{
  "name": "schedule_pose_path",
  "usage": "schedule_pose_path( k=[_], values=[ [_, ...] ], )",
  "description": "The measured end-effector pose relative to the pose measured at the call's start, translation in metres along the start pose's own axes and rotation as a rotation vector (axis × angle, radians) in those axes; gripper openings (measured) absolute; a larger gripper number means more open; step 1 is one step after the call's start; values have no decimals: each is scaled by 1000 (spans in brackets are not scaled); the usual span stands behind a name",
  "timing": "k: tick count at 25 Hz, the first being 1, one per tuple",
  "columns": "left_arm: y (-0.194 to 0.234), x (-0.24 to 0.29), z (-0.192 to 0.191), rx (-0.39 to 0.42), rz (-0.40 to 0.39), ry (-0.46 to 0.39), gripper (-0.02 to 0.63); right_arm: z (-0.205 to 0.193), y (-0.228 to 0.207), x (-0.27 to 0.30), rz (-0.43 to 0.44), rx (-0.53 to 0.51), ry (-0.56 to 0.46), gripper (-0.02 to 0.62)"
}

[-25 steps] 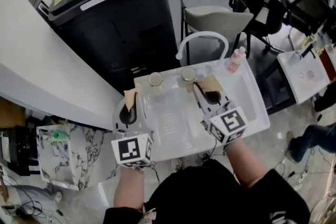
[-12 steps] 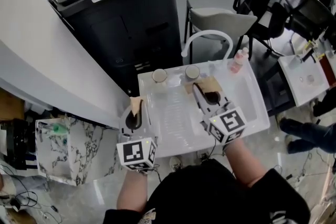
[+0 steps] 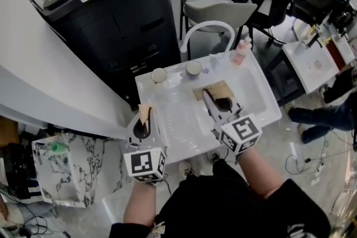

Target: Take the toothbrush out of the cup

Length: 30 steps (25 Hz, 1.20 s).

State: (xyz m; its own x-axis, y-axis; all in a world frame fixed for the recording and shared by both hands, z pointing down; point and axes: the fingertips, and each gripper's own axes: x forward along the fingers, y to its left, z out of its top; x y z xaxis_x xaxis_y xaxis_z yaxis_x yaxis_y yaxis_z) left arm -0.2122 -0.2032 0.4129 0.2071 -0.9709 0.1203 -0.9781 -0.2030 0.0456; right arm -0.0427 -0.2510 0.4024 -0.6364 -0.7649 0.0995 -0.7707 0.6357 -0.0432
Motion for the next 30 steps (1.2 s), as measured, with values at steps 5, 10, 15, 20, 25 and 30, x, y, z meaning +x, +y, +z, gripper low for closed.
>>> schedule_pose_path(
  k=[5, 10, 15, 20, 25, 30],
  values=[
    [-15, -8, -15, -17, -52, 29, 35, -15, 5, -26, -36, 5, 37, 23],
    [-32, -34, -16, -14, -43, 30, 35, -10, 11, -51, -28, 3, 17, 23],
    [-75, -66, -10, 1, -9, 14, 35, -10, 10, -103, 8, 9, -1, 23],
    [-148, -117, -15, 10, 23, -1, 34, -17, 8, -185, 54, 15, -27, 23],
    [-211, -180, -25, 13, 73, 8, 34, -31, 17, -260, 119, 34, -36, 23],
    [-240, -231, -24, 22, 121, 14, 34, -44, 36, -306, 178, 64, -24, 23]
  ],
)
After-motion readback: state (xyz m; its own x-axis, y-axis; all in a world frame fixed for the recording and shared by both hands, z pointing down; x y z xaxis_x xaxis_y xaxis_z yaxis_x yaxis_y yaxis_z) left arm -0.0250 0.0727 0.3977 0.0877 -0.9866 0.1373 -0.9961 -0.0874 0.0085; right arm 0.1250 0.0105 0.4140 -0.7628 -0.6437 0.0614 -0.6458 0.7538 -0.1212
